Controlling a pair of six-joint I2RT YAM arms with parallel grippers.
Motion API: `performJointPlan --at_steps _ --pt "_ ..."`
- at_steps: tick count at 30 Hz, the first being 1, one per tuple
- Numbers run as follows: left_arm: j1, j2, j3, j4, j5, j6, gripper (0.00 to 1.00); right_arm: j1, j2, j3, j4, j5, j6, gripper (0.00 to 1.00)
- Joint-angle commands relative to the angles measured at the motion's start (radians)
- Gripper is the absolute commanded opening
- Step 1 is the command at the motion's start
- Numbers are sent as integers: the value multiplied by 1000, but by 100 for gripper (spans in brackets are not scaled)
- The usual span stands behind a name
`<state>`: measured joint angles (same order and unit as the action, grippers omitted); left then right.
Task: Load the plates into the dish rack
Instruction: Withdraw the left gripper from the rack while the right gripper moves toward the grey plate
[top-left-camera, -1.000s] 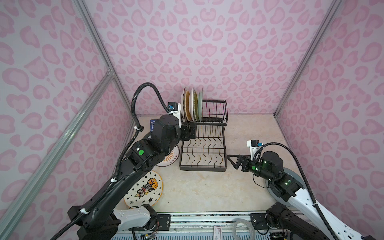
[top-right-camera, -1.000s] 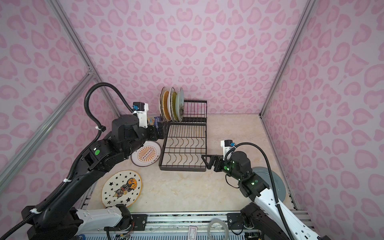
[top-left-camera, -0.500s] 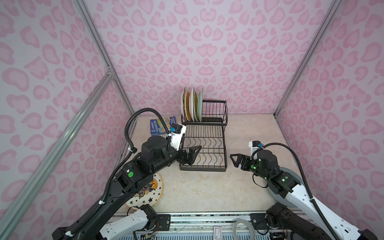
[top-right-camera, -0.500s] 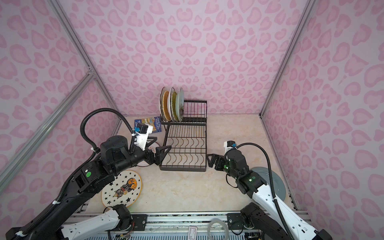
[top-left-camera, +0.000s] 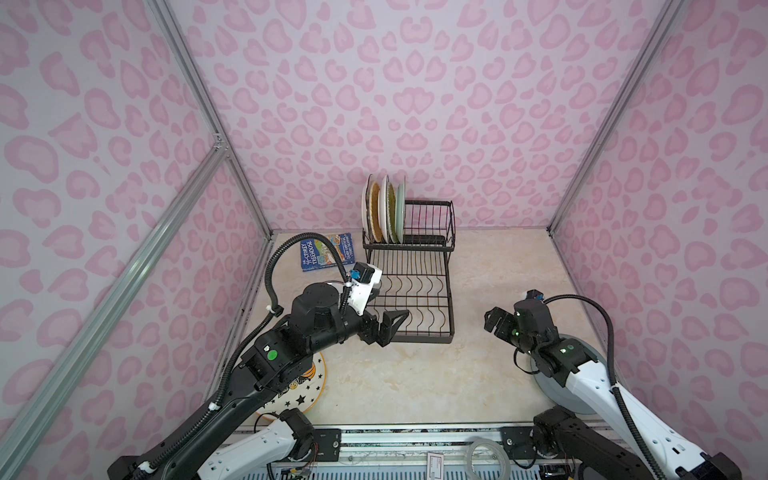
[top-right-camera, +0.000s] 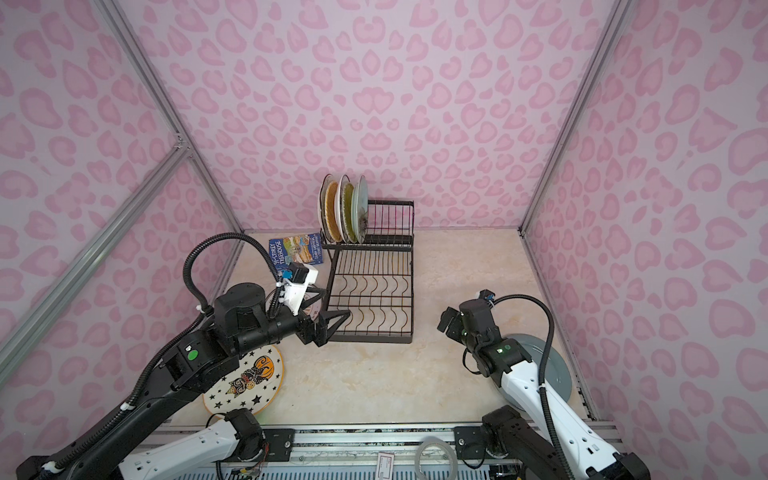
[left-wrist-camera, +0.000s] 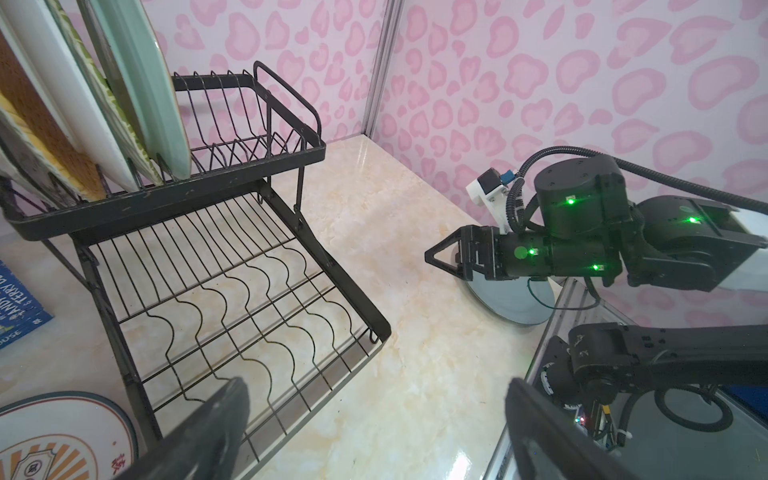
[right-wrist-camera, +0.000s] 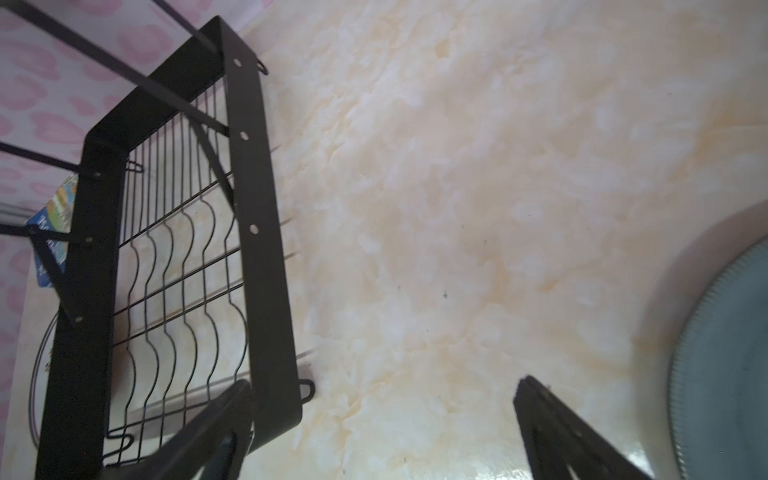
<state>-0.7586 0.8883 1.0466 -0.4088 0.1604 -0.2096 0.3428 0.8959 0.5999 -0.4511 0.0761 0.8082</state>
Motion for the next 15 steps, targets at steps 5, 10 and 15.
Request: performJointPlan --at_steps 5,10,15 --pt "2 24 -1 34 46 -5 98 -112 51 19 -157 80 83 98" --pt "1 20 -6 37 43 -10 98 -260 53 27 -263 138 103 98" --pt "1 29 -8 41 63 -19 97 -490 -1 -5 -311 131 96 98"
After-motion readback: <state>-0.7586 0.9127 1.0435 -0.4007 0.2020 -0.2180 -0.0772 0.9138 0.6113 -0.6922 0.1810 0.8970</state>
